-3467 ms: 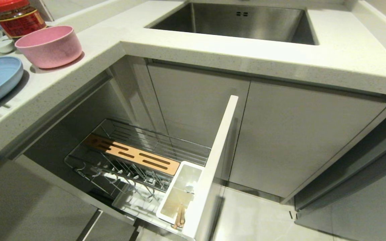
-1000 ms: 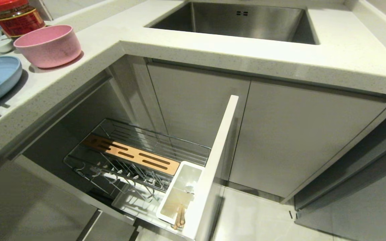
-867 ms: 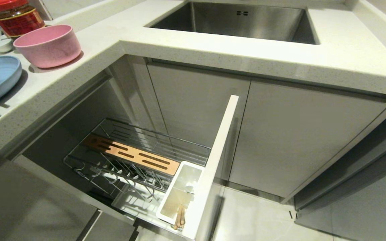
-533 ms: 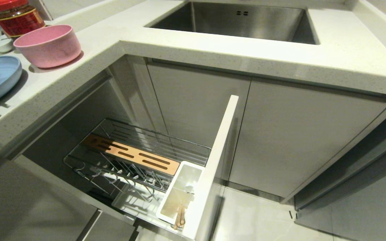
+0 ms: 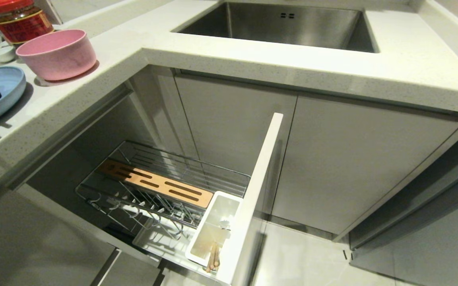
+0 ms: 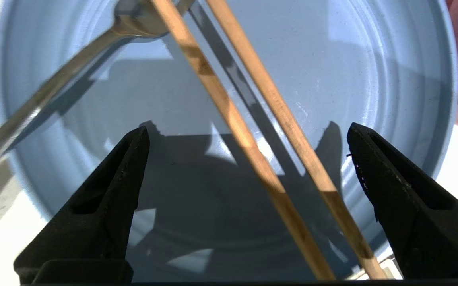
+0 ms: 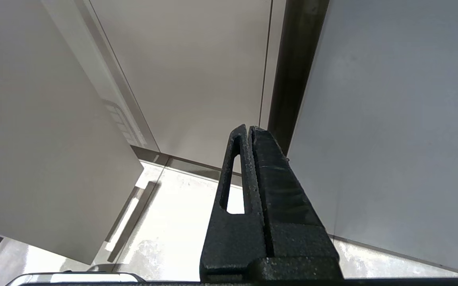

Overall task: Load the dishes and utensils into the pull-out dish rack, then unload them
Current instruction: Pick up the chopsticks and place it in the cupboard

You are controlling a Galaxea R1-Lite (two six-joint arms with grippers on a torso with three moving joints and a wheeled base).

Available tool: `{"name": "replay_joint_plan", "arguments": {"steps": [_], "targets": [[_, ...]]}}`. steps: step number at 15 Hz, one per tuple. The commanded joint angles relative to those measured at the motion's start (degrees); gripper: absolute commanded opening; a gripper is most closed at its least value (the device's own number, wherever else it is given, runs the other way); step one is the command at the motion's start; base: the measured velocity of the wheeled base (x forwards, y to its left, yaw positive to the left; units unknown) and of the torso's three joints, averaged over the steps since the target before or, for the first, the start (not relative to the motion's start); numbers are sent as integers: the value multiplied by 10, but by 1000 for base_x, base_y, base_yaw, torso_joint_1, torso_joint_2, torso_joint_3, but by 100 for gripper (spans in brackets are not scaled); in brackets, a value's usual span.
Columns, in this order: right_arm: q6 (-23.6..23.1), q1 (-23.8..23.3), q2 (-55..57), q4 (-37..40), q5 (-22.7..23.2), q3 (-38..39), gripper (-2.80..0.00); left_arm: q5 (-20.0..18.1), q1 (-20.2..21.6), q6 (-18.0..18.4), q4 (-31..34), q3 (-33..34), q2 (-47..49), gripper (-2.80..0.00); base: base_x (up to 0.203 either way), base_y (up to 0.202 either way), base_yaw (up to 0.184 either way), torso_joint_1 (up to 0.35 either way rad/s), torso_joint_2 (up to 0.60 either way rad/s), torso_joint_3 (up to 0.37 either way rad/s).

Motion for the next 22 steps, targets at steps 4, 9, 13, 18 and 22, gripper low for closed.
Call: {"name": "replay_joint_plan", "arguments": {"steps": [4, 9, 13, 18, 22], "targets": [[0, 0, 0, -1, 0, 15, -280, -6, -1, -1, 3, 0, 5, 0, 0, 0, 0, 0, 0, 0], [0, 0, 0, -1, 0, 15, -280, -6, -13, -1, 4, 1, 5, -280, 0, 0, 0, 0, 0, 0], [0, 0, 0, 0, 0, 15, -280, -6, -15, -1, 4, 1, 5, -280, 0, 0, 0, 0, 0, 0], [0, 0, 0, 0, 0, 15, -280, -6, -19, -1, 4, 2, 3, -280, 0, 0, 0, 0, 0, 0], [0, 0, 0, -1, 0, 15, -280, -5, -19, -2, 6, 2, 0, -280, 0, 0, 0, 0, 0, 0]]}}
